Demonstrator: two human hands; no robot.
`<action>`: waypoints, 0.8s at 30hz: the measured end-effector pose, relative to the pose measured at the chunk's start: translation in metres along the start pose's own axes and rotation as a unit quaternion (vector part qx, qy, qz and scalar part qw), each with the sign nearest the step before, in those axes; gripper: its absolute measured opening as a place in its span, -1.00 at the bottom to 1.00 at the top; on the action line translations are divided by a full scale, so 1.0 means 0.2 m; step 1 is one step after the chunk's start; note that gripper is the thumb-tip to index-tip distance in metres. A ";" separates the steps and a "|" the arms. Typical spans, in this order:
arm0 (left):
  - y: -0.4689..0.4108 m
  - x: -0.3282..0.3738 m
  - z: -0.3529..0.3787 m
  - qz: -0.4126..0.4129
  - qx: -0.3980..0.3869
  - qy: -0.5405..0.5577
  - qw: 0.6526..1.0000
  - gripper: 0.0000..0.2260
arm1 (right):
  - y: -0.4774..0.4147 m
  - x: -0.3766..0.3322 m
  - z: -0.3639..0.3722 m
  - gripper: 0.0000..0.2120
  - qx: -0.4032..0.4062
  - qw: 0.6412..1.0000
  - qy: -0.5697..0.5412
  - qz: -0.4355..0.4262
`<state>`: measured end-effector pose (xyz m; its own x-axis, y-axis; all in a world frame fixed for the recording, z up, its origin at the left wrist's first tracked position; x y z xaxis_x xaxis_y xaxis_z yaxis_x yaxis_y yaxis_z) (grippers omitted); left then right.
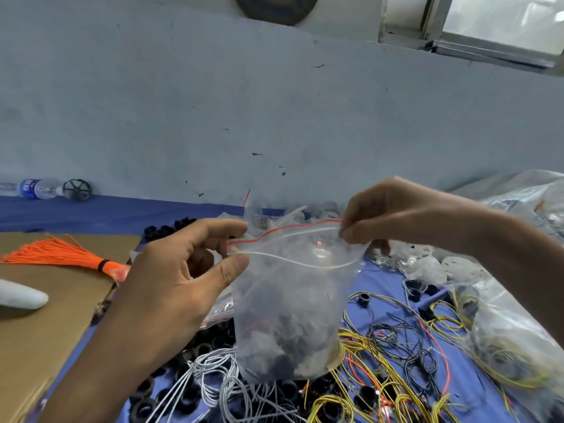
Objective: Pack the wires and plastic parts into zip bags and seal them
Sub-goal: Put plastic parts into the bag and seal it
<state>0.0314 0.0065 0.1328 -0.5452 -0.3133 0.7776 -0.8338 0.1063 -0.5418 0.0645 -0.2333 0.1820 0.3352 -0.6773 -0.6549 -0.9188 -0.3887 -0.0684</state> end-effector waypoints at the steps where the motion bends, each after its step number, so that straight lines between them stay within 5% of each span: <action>1: 0.00 -0.01 0.00 -0.005 0.000 -0.001 1.000 -0.71 | 0.00 0.01 -0.01 -0.95 0.000 1.000 -0.010 0.004; 10: -0.01 -0.09 0.02 -0.038 0.007 -0.001 0.999 -0.77 | -0.02 0.05 -0.01 -0.94 -0.018 0.997 0.069 0.043; 17: 0.00 -0.06 0.09 -0.029 -0.001 0.020 0.999 -0.81 | -0.05 -0.36 0.22 -0.79 0.027 0.967 0.202 -0.153; 19: 0.00 -0.05 0.10 -0.026 -0.009 0.013 1.000 -0.80 | -0.06 -0.41 0.33 -0.80 0.024 0.946 0.278 -0.166; 24: 0.00 -0.04 0.08 -0.024 -0.009 0.012 1.000 -0.81 | -0.10 -0.44 0.37 -0.95 0.013 0.955 0.249 -0.164</action>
<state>0.0372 -0.0057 0.1212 -0.5055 -0.2952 0.8108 -0.8609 0.1088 -0.4971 0.0379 -0.1199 0.1850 0.6563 -0.7378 -0.1575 -0.7509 -0.6185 -0.2317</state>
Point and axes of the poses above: each hand's wrist, its own y-axis away from the middle knuckle, its own z-axis out of the palm, x = y × z, the point moved 10 cm from there along -y, towards the middle knuckle, and after that the axes turned 1 degree about -z, right-handed, at the moved point
